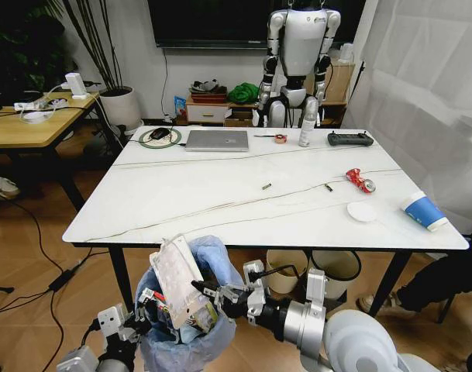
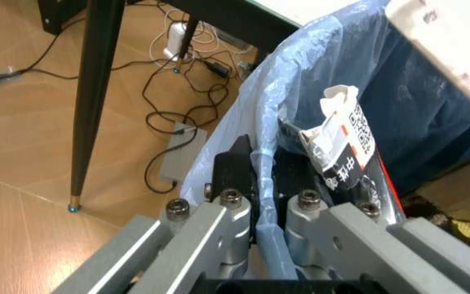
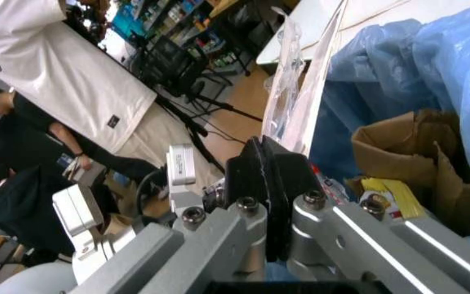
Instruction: Pick up the trash bin and place the trash from the table into it.
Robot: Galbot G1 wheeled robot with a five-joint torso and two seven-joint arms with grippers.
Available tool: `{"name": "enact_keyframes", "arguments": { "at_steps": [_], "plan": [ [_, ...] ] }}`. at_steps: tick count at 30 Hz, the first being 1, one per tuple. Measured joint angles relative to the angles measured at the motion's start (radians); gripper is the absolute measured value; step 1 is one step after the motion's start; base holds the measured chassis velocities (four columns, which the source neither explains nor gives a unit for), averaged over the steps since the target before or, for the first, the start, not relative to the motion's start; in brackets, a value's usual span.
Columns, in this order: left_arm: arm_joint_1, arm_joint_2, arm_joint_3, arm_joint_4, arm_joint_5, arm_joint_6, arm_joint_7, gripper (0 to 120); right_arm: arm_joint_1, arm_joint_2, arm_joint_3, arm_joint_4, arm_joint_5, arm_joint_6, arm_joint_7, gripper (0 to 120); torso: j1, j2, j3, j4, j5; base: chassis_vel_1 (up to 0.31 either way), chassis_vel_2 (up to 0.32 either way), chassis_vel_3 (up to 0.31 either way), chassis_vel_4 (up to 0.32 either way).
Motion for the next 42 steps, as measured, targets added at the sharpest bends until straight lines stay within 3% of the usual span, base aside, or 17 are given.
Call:
{"name": "enact_keyframes", "arguments": {
  "at_steps": [5, 22, 23, 30, 38, 42],
  "plan": [
    [-0.001, 0.002, 0.000, -0.003, -0.005, 0.003, -0.003, 0, -0.019, 0.004, 0.009, -0.003, -0.035, 0.000, -0.004, 3, 0.000, 0.000, 0.000, 0.0000, 0.0001, 0.000, 0.000, 0.000, 0.000],
    [-0.006, 0.015, 0.010, 0.009, -0.018, 0.005, -0.007, 0, -0.010, 0.045, 0.107, -0.007, -0.074, 0.003, 0.021, 63, 0.000, 0.000, 0.000, -0.0001, 0.0000, 0.000, 0.000, 0.000, 0.000],
    [-0.006, 0.016, 0.013, 0.012, -0.018, 0.005, -0.007, 0, 0.008, 0.063, 0.132, -0.010, -0.084, 0.006, 0.034, 71, 0.000, 0.000, 0.000, 0.0001, 0.0001, 0.000, 0.000, 0.000, 0.000],
    [0.004, 0.019, 0.024, 0.020, -0.013, 0.002, -0.007, 0, 0.052, 0.104, 0.228, -0.073, -0.173, 0.005, 0.095, 94, 0.000, 0.000, 0.000, 0.0000, 0.0000, 0.000, 0.000, 0.000, 0.000],
    [0.020, 0.022, 0.019, 0.012, -0.012, -0.001, -0.008, 0, 0.175, 0.146, 0.271, -0.246, -0.328, 0.005, 0.158, 100, 0.000, 0.000, 0.000, 0.0000, 0.0000, 0.000, 0.000, 0.000, 0.000],
    [0.025, 0.021, 0.015, 0.006, -0.012, -0.001, -0.008, 0, 0.252, 0.181, 0.266, -0.325, -0.363, -0.051, 0.160, 100, 0.000, 0.000, 0.000, 0.0001, 0.0000, 0.000, 0.000, 0.000, 0.000]
  ]
}}
